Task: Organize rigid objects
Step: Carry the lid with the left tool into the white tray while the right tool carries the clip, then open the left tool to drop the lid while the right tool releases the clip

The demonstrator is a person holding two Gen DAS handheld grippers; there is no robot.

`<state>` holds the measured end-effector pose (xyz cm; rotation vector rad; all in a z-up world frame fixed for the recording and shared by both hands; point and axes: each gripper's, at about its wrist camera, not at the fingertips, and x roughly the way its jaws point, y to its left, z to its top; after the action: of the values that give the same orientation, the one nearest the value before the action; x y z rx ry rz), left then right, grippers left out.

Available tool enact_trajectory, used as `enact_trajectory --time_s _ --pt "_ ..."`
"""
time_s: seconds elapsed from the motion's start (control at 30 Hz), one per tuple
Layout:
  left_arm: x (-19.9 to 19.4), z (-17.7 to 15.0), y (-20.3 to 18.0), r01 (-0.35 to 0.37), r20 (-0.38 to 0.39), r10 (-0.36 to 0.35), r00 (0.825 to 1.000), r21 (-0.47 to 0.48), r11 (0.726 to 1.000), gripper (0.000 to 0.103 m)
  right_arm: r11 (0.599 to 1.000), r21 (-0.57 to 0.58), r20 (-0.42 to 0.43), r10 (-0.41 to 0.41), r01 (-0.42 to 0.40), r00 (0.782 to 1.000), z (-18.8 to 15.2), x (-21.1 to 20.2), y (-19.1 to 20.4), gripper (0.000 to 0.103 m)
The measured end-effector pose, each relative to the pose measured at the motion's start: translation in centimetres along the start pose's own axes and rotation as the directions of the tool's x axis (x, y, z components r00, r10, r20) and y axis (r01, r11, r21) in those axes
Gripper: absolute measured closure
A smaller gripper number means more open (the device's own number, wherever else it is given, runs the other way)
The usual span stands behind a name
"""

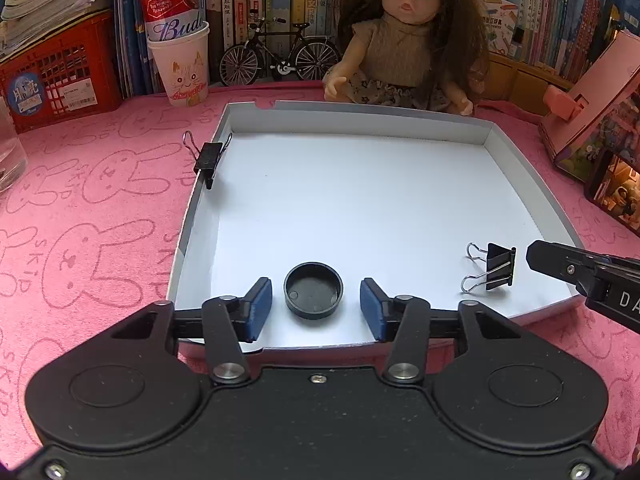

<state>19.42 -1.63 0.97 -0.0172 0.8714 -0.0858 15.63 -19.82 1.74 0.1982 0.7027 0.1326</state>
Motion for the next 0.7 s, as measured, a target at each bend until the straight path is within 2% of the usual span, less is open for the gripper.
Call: enact_trajectory --time_s 0.13,0.2,0.23,0.3,0.37,0.7 --pt "-0.4 -0.1 -0.1 -0.001 0.009 0.001 1.000 0.003 1.000 0.046 1.000 -0.007 0.006 0.003 -0.003 1.000 -0.1 -0.1 0.2 0.058" --pt "-0.7 -0.2 -0.1 -0.001 0.014 0.001 1.000 0.005 1.000 0.044 1.000 -0.007 0.009 0.005 -0.005 1.000 -0.2 -0.2 0.2 0.055" --pt "-0.9 -0.2 -0.1 0.000 0.016 0.000 1.000 0.005 1.000 0.043 1.000 -0.007 0.011 0.004 -0.003 1.000 -0.2 -0.2 0.3 0.050" --pt "-1.2 -0.3 -0.1 0.002 0.025 -0.002 1.000 0.004 1.000 0.030 1.000 -0.007 0.019 0.002 -0.002 1.000 -0.3 -0.4 0.3 0.042" --pt "-1.7 -0.4 -0.1 0.003 0.042 -0.003 0.999 0.007 1.000 0.024 1.000 -0.005 0.025 0.003 -0.003 1.000 -0.3 -0.6 0.2 0.037" --pt "-4.3 -1.5 -0.2 0.020 0.093 -0.023 0.995 0.032 0.999 0.019 1.000 -0.005 0.065 -0.004 0.004 0.998 -0.7 -1.9 -0.3 0.015"
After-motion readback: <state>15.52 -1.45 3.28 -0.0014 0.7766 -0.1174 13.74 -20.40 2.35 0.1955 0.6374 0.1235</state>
